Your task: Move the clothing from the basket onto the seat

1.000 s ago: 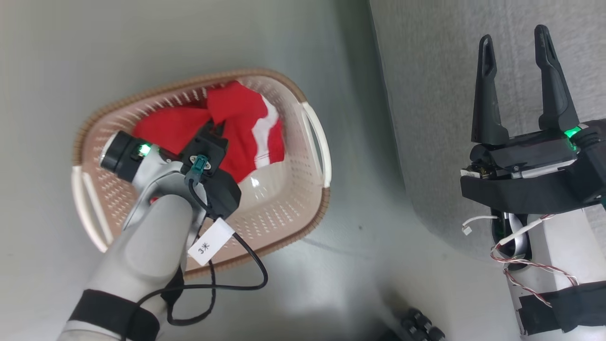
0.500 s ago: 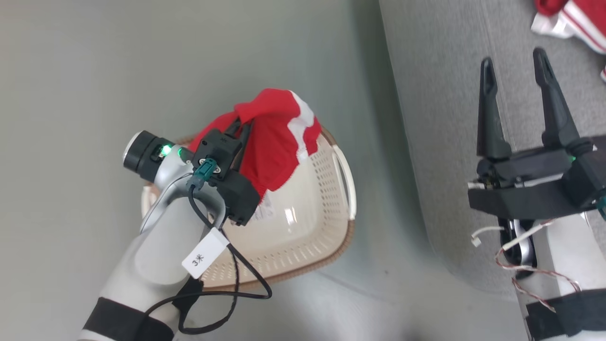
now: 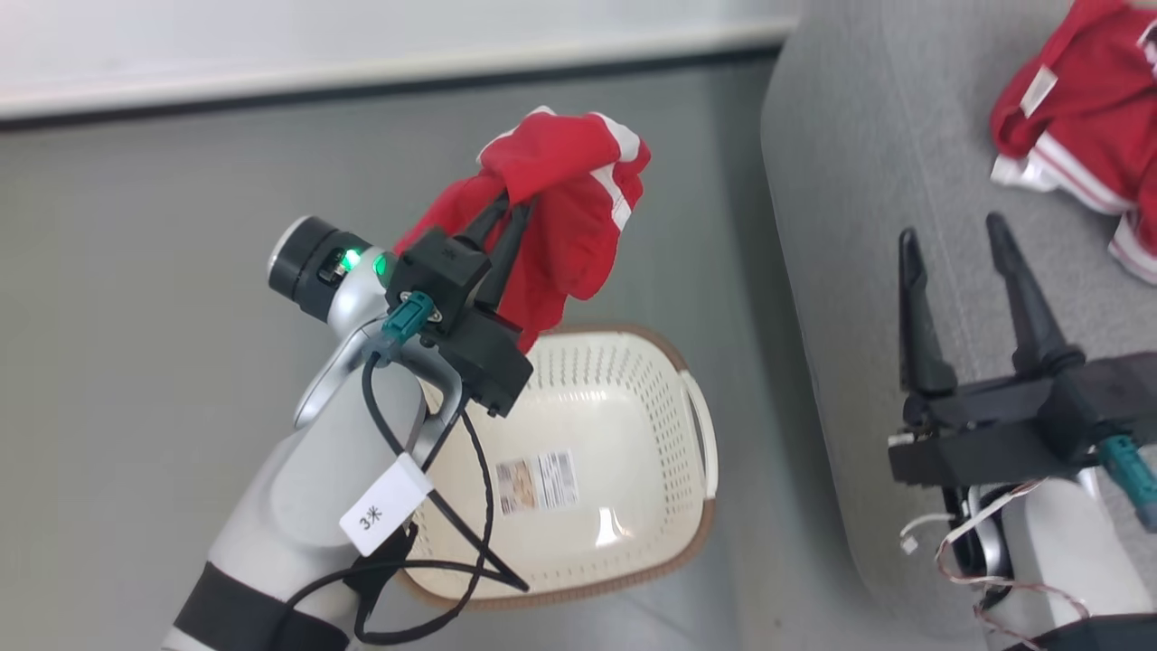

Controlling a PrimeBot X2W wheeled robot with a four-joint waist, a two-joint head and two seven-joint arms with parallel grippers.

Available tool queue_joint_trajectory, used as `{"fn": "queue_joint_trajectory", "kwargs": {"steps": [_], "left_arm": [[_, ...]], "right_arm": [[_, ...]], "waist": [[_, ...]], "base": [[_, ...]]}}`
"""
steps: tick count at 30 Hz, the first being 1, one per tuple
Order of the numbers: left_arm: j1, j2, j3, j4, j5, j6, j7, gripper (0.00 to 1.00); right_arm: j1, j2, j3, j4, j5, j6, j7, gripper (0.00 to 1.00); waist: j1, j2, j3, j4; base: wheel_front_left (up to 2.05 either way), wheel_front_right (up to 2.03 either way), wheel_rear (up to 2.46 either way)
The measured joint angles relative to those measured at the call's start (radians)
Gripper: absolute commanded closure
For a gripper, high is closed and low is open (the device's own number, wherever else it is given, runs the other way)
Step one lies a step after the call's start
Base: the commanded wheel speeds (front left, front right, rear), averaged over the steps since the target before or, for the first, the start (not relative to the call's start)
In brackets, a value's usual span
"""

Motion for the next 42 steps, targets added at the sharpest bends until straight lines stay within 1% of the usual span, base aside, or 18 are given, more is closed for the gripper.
{"fn": "queue_joint_trajectory", "kwargs": {"steps": [1, 7, 15, 22, 24, 26, 28, 31, 35, 42], "left_arm": [[0.004, 0.000, -0.001, -0.003, -0.005, -0.006, 0.000, 1.00], [0.007, -0.003, -0.016, -0.007, -0.042, -0.007, 0.000, 1.00], [0.010, -0.009, -0.045, 0.033, -0.066, -0.008, 0.000, 1.00], [0.057, -0.009, -0.131, 0.040, -0.140, -0.015, 0.000, 1.00], [0.066, -0.008, -0.154, 0.041, -0.171, -0.015, 0.000, 1.00], [0.076, -0.008, -0.174, 0.038, -0.183, -0.015, 0.000, 1.00], [0.085, -0.008, -0.193, 0.027, -0.195, -0.011, 0.000, 1.00], [0.093, -0.008, -0.215, 0.017, -0.225, -0.001, 0.000, 1.00], [0.095, -0.009, -0.235, 0.006, -0.240, 0.013, 0.001, 1.00], [0.122, -0.008, -0.286, -0.044, -0.255, 0.025, 0.009, 1.00]], "right_arm": [[0.005, 0.000, 0.003, 0.007, 0.000, 0.000, 0.000, 0.00], [0.040, 0.007, 0.031, 0.042, 0.000, 0.013, 0.000, 0.00], [0.069, 0.029, 0.102, 0.098, -0.002, 0.045, 0.000, 0.00], [0.107, 0.044, 0.166, 0.151, 0.001, 0.070, 0.000, 0.00], [0.111, 0.047, 0.183, 0.164, 0.002, 0.072, 0.000, 0.00], [0.120, 0.048, 0.202, 0.177, 0.003, 0.080, 0.000, 0.00], [0.133, 0.050, 0.216, 0.185, 0.004, 0.081, 0.000, 0.00], [0.145, 0.051, 0.220, 0.189, 0.011, 0.086, 0.000, 0.00], [0.151, 0.047, 0.216, 0.194, 0.011, 0.088, 0.000, 0.00], [0.181, -0.001, 0.179, 0.213, 0.012, 0.089, 0.000, 0.00]], "waist": [[0.0000, 0.0000, -0.015, 0.004], [0.0000, 0.0000, -0.108, 0.018], [0.0000, -0.0001, -0.231, 0.028], [0.0000, 0.0000, -0.336, 0.029], [0.0000, 0.0000, -0.366, 0.029], [0.0000, 0.0000, -0.396, 0.030], [-0.0001, 0.0000, -0.424, 0.030], [-0.0001, 0.0000, -0.461, 0.031], [0.0000, 0.0000, -0.496, 0.033], [0.0001, 0.0001, -0.515, 0.046]], "base": [[0.00, 0.00, 0.00], [0.00, 0.00, 0.00], [0.00, 0.00, 0.00], [0.00, 0.00, 0.00], [0.00, 0.00, 0.00], [0.00, 0.00, 0.00], [0.00, 0.00, 0.00], [0.00, 0.00, 0.00], [0.00, 0.00, 0.00], [0.00, 0.00, 0.00]]}}
